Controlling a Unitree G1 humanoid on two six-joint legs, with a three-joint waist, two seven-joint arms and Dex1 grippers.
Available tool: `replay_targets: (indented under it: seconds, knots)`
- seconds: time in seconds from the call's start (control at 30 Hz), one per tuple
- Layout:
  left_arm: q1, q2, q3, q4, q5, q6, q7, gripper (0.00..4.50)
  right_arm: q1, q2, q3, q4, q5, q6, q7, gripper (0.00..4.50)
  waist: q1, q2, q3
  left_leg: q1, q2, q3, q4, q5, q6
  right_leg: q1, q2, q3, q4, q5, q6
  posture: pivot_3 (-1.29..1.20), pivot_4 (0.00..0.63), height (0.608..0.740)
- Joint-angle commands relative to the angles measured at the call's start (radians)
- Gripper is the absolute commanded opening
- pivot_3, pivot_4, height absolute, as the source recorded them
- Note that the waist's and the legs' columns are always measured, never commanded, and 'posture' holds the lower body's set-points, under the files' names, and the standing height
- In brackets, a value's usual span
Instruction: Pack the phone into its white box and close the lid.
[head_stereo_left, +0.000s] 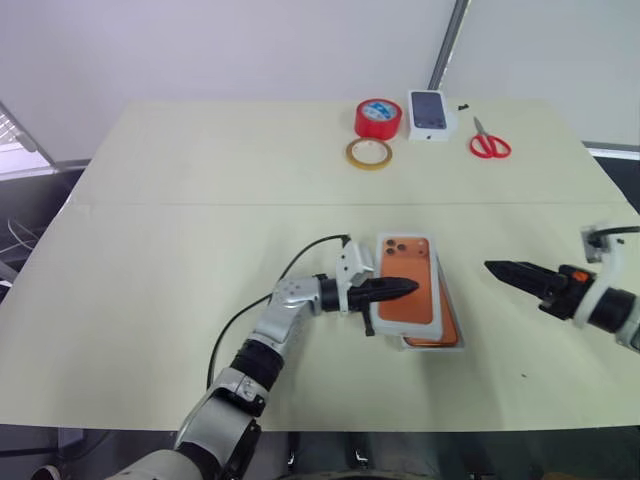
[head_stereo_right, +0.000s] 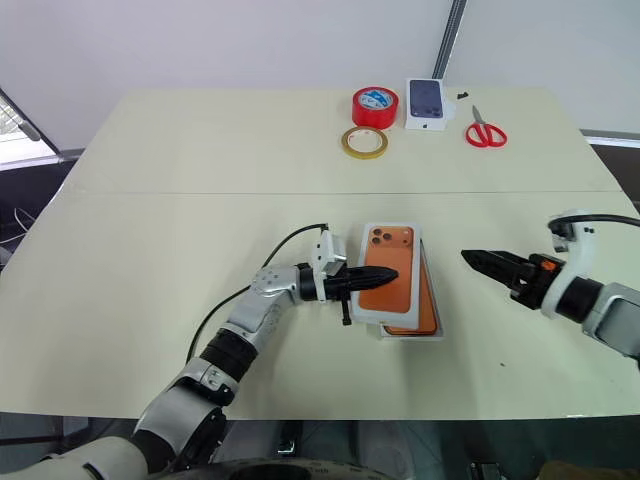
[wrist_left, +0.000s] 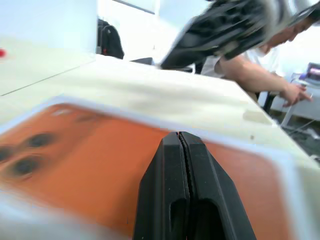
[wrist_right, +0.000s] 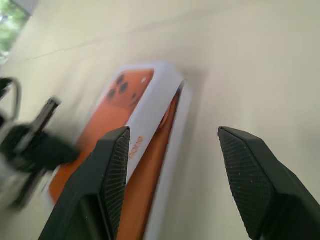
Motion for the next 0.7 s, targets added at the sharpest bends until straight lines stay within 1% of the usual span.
replay_targets:
  seconds: [0.03,0.13,0.23,0.33,0.47,0.53,0.7]
  knots:
    - [-0.017,0.012,0.02,-0.052,-0.006,-0.006,0.004,0.0,-0.026,0.035,0.105,-0.088,-0.25,-0.156,0.034,1.57,0.0,0.0,0.0,0.0,0.0,0.0,0.0,0.0,0.0,0.0,0.0,0.0,0.0,0.0,0.0,0.0,0.15,0.74]
    - [-0.018,0.04,0.05,-0.1,-0.031,0.035,0.013,0.0,-0.049,0.071,0.191,-0.087,-0.449,-0.28,0.047,0.04,0.0,0.0,0.0,0.0,0.0,0.0,0.0,0.0,0.0,0.0,0.0,0.0,0.001,0.0,0.0,0.0,0.15,0.74]
    - [-0.023,0.08,0.084,-0.142,-0.044,0.084,0.035,0.0,-0.038,0.087,0.273,-0.087,-0.624,-0.396,0.085,0.04,0.001,0.001,0.0,0.0,0.0,0.0,0.001,0.0,0.0,0.0,0.0,0.0,0.001,0.0,0.0,0.0,0.15,0.74]
    - [-0.044,0.114,0.117,-0.144,-0.036,0.14,0.085,0.0,-0.052,0.117,0.307,-0.067,-0.724,-0.441,0.076,0.04,0.001,0.0,0.0,0.0,0.0,0.0,0.001,0.0,0.0,0.0,0.0,0.0,0.001,0.0,0.0,0.0,0.15,0.74]
    - [-0.068,0.149,0.131,-0.085,-0.011,0.2,0.133,0.0,-0.078,0.153,0.316,-0.058,-0.791,-0.454,0.093,0.04,0.001,0.001,0.0,0.0,0.0,0.0,0.001,0.0,-0.001,0.0,0.0,0.0,0.001,0.0,0.0,0.0,0.15,0.74]
    - [-0.073,0.147,0.129,-0.06,-0.01,0.213,0.134,0.0,-0.092,0.172,0.314,-0.048,-0.801,-0.45,0.102,0.04,0.001,0.001,0.0,0.0,0.0,0.0,0.001,0.0,-0.001,0.0,0.0,0.0,0.001,0.0,0.0,0.0,0.15,0.74]
    - [-0.078,0.134,0.079,-0.013,0.048,0.208,0.139,0.0,-0.109,0.193,0.316,-0.045,-0.856,-0.453,0.123,0.04,0.001,0.001,0.0,0.0,0.0,0.0,0.001,0.0,-0.001,0.0,-0.001,0.0,0.001,0.0,0.0,0.0,0.15,0.74]
